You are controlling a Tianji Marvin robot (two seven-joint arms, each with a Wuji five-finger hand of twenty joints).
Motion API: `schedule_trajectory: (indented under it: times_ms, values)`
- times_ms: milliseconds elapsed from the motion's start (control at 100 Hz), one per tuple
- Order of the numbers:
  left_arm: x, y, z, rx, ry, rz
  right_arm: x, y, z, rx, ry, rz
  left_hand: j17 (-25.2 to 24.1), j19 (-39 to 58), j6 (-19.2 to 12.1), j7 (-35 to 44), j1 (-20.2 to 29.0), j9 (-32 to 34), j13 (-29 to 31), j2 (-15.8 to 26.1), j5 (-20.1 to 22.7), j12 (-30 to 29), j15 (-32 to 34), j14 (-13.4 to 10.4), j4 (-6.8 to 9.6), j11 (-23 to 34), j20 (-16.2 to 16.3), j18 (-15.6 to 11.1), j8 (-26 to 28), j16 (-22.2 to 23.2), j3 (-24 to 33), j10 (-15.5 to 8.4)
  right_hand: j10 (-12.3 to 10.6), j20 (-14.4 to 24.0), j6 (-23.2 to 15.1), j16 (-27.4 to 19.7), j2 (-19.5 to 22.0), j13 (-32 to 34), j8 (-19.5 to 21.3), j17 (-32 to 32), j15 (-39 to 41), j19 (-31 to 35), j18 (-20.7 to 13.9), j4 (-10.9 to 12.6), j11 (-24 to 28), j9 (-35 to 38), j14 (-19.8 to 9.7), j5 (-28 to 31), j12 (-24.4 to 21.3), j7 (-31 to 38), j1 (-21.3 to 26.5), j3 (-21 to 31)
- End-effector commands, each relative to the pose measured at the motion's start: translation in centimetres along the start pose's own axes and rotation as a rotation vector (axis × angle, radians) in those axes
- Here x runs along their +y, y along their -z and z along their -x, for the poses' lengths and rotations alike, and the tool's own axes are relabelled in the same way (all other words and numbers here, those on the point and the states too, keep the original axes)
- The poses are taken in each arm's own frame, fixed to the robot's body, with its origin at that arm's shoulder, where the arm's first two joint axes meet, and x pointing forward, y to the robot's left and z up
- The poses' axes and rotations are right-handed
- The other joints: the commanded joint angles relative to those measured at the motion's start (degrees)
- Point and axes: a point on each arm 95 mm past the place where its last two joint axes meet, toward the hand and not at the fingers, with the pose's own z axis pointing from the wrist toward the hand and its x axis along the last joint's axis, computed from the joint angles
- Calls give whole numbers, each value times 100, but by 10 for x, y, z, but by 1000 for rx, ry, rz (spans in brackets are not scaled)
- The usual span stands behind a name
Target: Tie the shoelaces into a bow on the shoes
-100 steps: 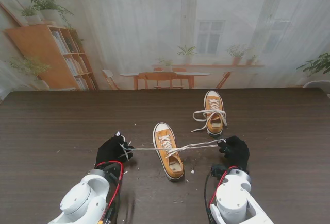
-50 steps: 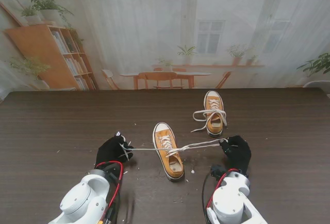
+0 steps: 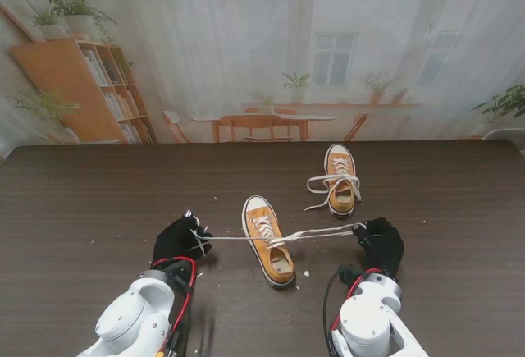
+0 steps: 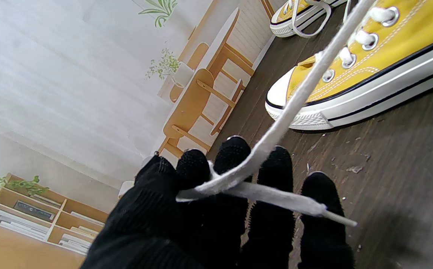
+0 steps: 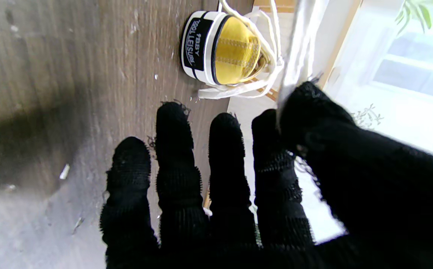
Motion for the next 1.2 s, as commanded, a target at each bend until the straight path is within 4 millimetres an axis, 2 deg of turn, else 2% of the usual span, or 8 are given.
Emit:
schedule_trajectory:
  times_ms: [0,300,770,810,970,1040,1110,1190]
  values:
    - [3,1,-1,2,0,17,4,0,0,16,20,-15,22,253,-93,218,255,213,122,63,40,9,149,64,95,50,113,158,-79,93,-32,78,2,-85,-417,12,-1,69,-101,36,90,142,17,68,163,150,53,89,37,119,90,74]
    - [-28,-19,-2,106,-406,52,10,-2,-3,107,141,-22,195,391,-116,200,158,320,250,-4,126,11,221,101,114,81,197,235,-42,87,83,-34,80,-74,-425,18,-24,286,67,219,200,217,110,58,185,391,66,284,285,-115,27,81]
    - [-54,-26,-11,146,-526,1,17,-9,2,100,206,52,281,410,-74,195,103,341,298,-71,147,-4,226,117,83,67,238,255,-24,43,279,110,323,-13,-127,70,-211,524,233,473,452,407,231,67,270,532,57,368,444,-210,185,281]
    - [-55,-26,-12,148,-533,-7,17,-9,3,99,211,56,290,409,-80,199,91,365,308,-72,150,0,230,107,78,86,241,267,-22,40,290,-18,331,-11,-113,71,-206,529,236,483,462,414,234,62,271,537,63,373,449,-213,173,282]
    - [-57,-25,-13,159,-533,-22,15,-7,3,74,195,52,232,391,-113,150,20,305,238,-165,174,-49,189,171,94,-22,244,220,-84,17,385,100,305,-33,-337,37,14,521,139,439,443,394,264,33,250,617,146,371,475,-332,-43,87]
    - [-56,-23,-14,163,-504,-25,15,-4,1,78,170,45,-65,187,-157,-248,-134,-204,-26,-430,147,-395,-237,375,61,-705,146,186,-626,-187,722,290,349,-47,-302,51,273,222,-107,175,418,337,216,10,193,280,205,-3,550,-666,-316,-114]
    - [-56,-22,-16,185,-488,-23,16,-1,-3,90,151,37,-731,-231,-485,-1048,-357,-1510,-832,-966,-709,-1048,-800,418,38,-1595,-180,-16,-1585,-382,950,321,448,-32,-186,107,440,-52,-345,-37,439,297,183,20,197,-20,237,-362,672,-922,-452,-291]
    - [-55,-20,-20,223,-512,-38,19,1,-6,120,167,41,-1187,-573,-487,-2057,-797,-2221,-1400,-1059,-1092,-1370,-1190,373,46,-1915,-357,-200,-2314,-454,1199,254,506,-28,71,162,629,-391,-618,-266,428,219,121,65,181,-423,233,-740,738,-1259,-613,-353]
